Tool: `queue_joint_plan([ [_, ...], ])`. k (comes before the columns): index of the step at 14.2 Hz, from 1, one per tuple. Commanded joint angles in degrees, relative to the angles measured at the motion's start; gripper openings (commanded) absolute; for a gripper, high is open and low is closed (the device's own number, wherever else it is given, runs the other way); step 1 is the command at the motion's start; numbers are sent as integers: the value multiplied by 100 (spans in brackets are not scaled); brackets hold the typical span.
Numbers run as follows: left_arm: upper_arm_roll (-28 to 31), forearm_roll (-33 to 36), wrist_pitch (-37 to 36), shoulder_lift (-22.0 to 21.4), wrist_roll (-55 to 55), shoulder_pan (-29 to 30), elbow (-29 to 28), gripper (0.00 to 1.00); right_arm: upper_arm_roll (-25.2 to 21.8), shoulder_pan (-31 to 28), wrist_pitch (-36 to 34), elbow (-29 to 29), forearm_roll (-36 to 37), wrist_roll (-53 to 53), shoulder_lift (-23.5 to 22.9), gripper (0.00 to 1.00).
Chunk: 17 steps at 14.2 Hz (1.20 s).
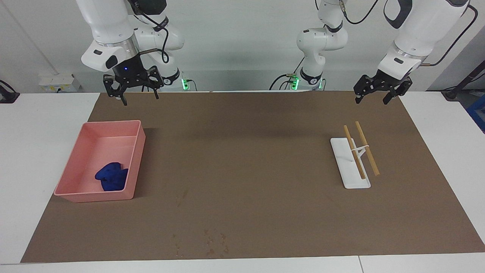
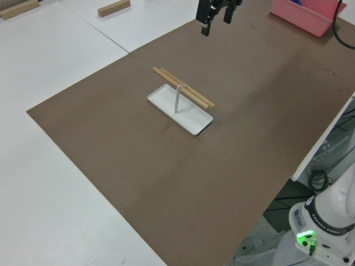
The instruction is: Wipe water with towel using both arms
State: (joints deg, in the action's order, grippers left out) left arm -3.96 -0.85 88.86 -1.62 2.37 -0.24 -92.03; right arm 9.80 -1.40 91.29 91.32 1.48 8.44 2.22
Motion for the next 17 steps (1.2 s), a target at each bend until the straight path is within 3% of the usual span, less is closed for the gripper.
queue_joint_plan([
  [1, 36, -56, 44, -163, 36, -2, -193, 100, 66, -80, -32, -79, -8, -123, 59, 100],
  [17, 36, -65, 52, -163, 36, -2, -184, 100, -75, -97, -129, 0, -377, -967, 147, 100],
])
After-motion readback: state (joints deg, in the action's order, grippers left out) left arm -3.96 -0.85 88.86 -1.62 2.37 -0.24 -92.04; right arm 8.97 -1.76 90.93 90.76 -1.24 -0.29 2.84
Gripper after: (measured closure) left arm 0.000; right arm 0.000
